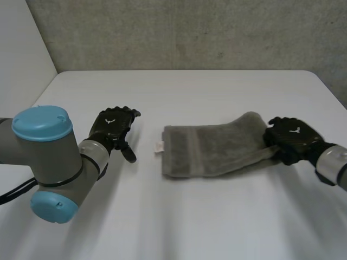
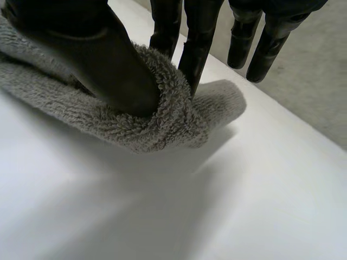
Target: Fold the towel.
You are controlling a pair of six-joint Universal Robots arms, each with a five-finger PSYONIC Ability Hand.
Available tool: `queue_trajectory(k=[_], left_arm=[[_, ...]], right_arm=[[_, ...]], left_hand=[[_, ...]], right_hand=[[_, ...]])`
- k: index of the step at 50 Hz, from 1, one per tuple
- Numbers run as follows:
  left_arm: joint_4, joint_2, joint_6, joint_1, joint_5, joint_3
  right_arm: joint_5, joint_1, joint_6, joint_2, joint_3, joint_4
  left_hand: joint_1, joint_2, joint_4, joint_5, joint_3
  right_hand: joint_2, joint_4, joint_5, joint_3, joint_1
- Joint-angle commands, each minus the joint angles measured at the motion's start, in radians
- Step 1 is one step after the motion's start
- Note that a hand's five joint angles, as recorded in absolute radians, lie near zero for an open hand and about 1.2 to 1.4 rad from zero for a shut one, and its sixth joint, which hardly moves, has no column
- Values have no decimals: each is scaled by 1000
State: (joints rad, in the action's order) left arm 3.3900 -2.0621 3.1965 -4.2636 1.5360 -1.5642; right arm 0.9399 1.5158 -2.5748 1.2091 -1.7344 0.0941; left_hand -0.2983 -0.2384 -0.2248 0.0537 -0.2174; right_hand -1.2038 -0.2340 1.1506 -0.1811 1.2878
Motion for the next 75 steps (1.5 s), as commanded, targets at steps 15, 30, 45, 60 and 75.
queue_trajectory(k=[15, 30, 45, 60, 75], left_arm=[[2, 19, -1, 1, 1, -16], [3, 19, -1, 2, 1, -16], [8, 7, -38, 89, -5, 90], [-1, -164, -303, 208, -125, 300], [0, -346, -313, 238, -138, 369]], right_arm=[[26, 330, 41, 43, 150, 26], [111, 618, 41, -197, 217, 81], [106, 454, -279, -33, 153, 70], [96, 250, -631, -117, 159, 70], [100, 259, -617, -299, 248, 70]], left_hand=[[124, 64, 50, -54, 43], [124, 64, 50, -54, 43], [124, 64, 50, -54, 43], [124, 64, 50, -54, 43], [124, 64, 50, -54, 43]], right_hand=[[-192, 59, 71, 7, 108], [590, 59, -712, 7, -674], [1029, 59, -1151, 7, -1113], [1029, 59, -1151, 7, -1113], [1029, 59, -1151, 7, -1113]])
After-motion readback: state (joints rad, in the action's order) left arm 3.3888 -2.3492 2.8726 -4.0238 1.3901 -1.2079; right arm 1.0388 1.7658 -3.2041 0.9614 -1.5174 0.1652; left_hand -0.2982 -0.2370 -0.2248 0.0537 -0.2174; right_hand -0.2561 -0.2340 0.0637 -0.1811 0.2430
